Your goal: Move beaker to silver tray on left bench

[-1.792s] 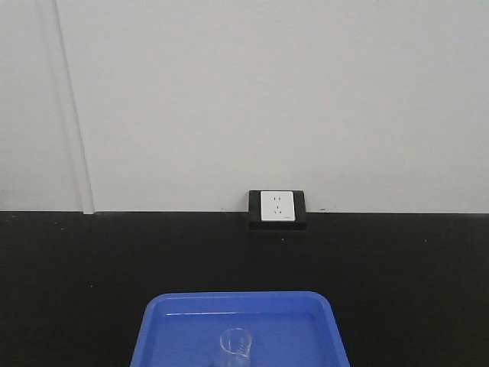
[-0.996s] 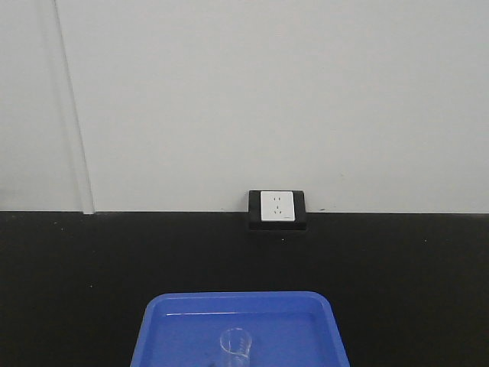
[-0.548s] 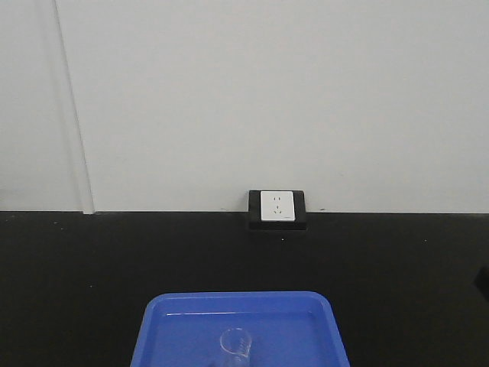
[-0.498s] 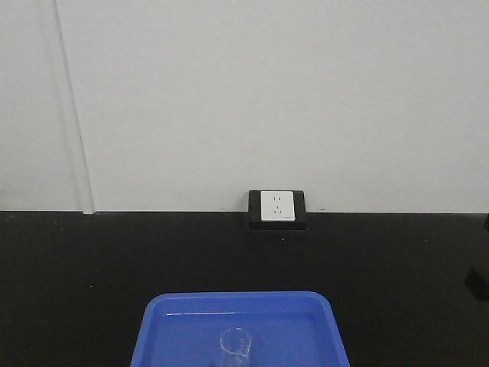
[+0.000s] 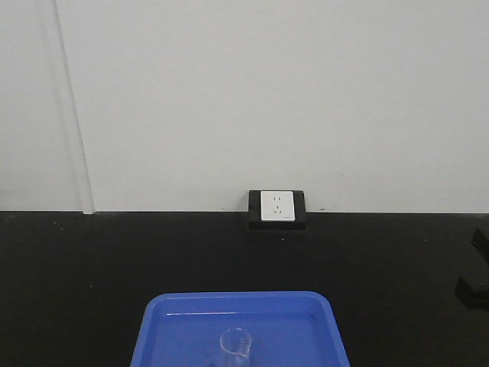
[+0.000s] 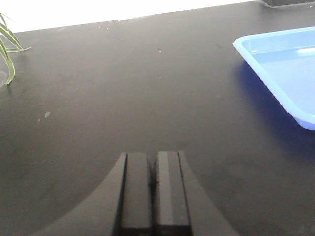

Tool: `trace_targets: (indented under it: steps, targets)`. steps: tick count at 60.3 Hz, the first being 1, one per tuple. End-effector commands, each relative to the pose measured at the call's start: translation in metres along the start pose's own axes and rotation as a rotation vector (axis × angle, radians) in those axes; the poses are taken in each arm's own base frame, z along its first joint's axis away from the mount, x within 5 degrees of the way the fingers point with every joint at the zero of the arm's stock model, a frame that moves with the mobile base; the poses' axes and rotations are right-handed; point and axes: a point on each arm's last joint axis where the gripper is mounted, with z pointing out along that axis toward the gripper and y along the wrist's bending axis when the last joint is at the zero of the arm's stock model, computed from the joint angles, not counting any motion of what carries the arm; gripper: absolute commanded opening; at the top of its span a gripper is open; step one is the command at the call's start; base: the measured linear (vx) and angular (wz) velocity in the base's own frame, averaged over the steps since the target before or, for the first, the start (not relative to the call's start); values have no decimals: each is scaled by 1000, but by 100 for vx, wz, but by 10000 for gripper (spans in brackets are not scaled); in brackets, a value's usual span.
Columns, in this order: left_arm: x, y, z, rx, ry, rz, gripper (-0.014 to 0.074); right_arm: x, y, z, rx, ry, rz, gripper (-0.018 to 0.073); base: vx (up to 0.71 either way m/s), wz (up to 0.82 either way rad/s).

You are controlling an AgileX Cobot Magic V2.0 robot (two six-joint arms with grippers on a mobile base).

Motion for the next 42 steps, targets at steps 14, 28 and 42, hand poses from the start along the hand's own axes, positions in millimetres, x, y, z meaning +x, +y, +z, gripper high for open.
trace_targets:
  steps: [14,28,42]
  targets:
    - [-1,-1,2,6,-64,-3,1,-20,1,1,-6,-115,-1,728,0,0]
    - [-1,-1,2,6,-64,-3,1,-10,12,14,-74,-93,43,701,0,0]
    - [-1,-1,2,6,-64,-3,1,51,61,55,-327,94,-125,632,0,0]
